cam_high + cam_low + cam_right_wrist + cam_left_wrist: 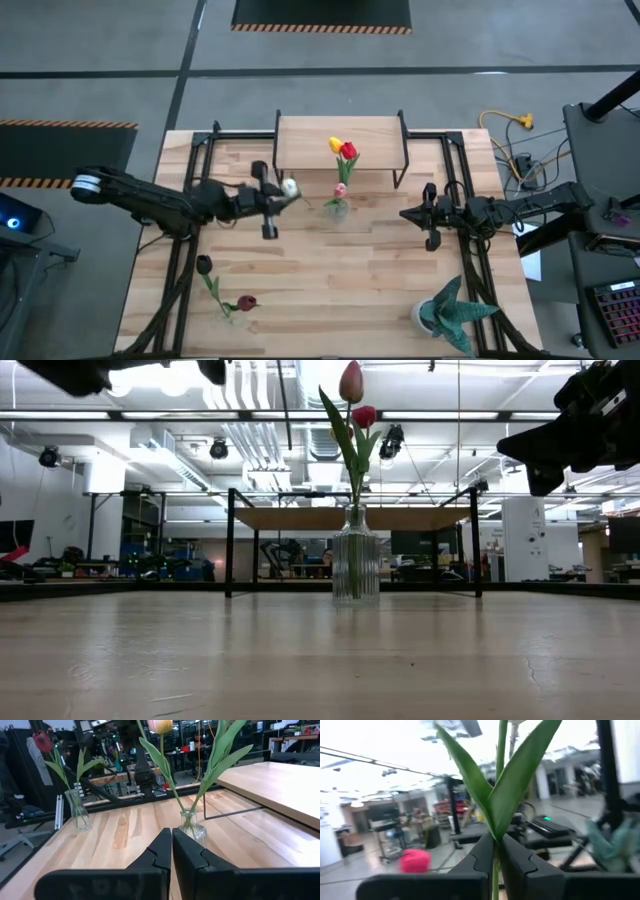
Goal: Pick and place flowers into a vace then onto a shelf
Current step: Put the black tulip into the bottom transparent vase
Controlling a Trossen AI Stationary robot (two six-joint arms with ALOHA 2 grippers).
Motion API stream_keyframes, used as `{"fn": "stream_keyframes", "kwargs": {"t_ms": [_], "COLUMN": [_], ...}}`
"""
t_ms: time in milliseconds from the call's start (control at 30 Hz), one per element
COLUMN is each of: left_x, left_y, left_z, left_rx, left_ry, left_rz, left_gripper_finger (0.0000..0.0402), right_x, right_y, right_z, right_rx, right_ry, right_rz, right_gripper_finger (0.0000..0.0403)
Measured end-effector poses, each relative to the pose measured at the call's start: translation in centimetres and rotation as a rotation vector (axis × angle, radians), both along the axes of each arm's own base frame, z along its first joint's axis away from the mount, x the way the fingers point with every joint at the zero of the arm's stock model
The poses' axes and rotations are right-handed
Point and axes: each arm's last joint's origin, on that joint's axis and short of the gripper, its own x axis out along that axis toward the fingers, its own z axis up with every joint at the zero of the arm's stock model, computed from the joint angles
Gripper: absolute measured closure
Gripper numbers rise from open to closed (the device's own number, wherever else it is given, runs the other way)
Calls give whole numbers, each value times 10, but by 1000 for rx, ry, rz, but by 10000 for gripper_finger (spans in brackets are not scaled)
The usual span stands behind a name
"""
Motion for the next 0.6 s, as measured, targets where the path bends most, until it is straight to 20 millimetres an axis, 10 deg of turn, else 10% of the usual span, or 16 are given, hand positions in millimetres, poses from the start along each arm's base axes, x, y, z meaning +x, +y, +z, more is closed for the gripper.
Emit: {"fn": "stream_keyframes", "kwargs": {"t_ms": [600], "left_x": [18], "left_y": [41], "left_z": [-22], "left_rx": [-212], "left_ry": [-73], "left_rz": [82], "left_gripper_finger": [396], "right_x": [0], "right_y": [0], "right_z": [0], "right_rx": [36], "right_ry": [-4], "right_rz": [0], "right_gripper_finger": [394]}}
